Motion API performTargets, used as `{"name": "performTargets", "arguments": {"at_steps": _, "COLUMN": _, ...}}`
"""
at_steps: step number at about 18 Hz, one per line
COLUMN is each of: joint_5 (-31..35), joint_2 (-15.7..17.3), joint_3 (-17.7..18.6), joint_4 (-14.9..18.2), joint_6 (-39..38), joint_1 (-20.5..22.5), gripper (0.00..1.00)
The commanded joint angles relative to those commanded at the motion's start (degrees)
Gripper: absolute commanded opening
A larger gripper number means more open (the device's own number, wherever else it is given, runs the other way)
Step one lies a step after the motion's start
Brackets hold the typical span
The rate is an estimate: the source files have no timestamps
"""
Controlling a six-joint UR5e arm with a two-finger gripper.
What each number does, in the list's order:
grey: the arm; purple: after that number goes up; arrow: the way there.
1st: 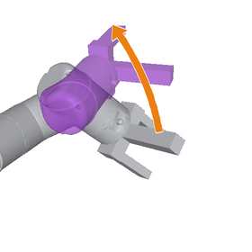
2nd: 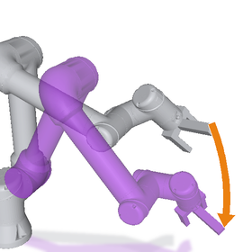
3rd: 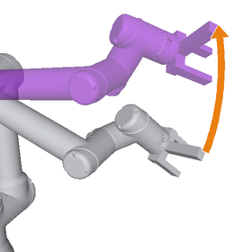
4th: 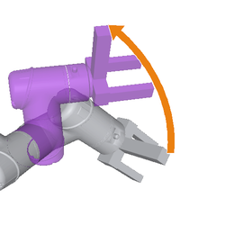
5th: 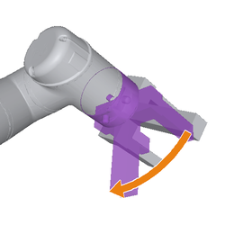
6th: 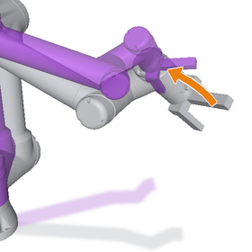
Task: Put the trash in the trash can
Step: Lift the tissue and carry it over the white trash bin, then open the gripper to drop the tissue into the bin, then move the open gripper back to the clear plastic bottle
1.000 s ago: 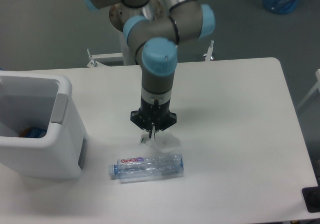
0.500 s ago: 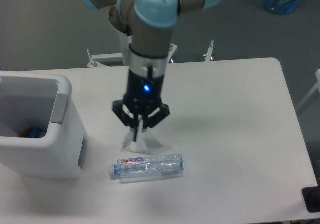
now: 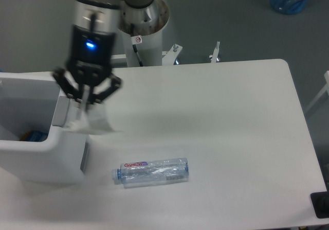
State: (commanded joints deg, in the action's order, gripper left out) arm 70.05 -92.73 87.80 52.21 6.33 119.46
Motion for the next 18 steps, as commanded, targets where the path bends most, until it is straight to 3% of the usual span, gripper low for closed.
{"name": "performTargets", "arguments": {"at_steps": 1, "joint_5": 0.0, "joint_2": 0.1, "joint_3": 0.0, "joint_4": 0.0, "joint_6": 0.0, "joint_1": -1.2, "gripper": 0.32}}
{"name": "performTargets", "arguments": {"at_steps": 2, "joint_5": 0.1, "joint_2": 0.3, "joint_3": -0.1, "joint_4": 0.0, "joint_6": 0.0, "joint_1": -2.5, "gripper": 0.69}}
{"name": "performTargets", "arguments": {"at_steps": 3, "joint_5": 0.3, "joint_2": 0.4, "joint_3": 0.0, "joint_4": -0.2, "joint_6": 0.0, "joint_1": -3.2, "gripper": 1.00}}
{"name": "performTargets", "arguments": {"at_steps": 8, "joint_5": 0.3, "joint_2": 1.2, "joint_3": 0.1, "joint_4": -0.7, "joint_6": 0.5, "joint_1": -3.4, "gripper": 1.00}}
{"name": "performTargets", "arguments": {"at_steps": 11, "joint_5": 1.4, "joint_2": 0.0, "joint_3": 0.6, "joint_4": -1.8, "joint_6": 2.0, "joint_1": -3.4, "gripper": 1.00}}
{"name": "performTargets", "arguments": {"at_steps": 15, "joint_5": 8.0, "joint_2": -5.2, "joint_3": 0.5, "joint_4": -2.5, "joint_6": 12.4, "joint_1": 1.6, "gripper": 1.00}}
{"name": "performTargets", "arguments": {"at_steps": 18, "joint_5": 17.2, "joint_2": -10.4, "joint_3": 0.5, "joint_4": -2.4, "joint_6": 20.2, "joint_1": 6.0, "gripper": 1.00}}
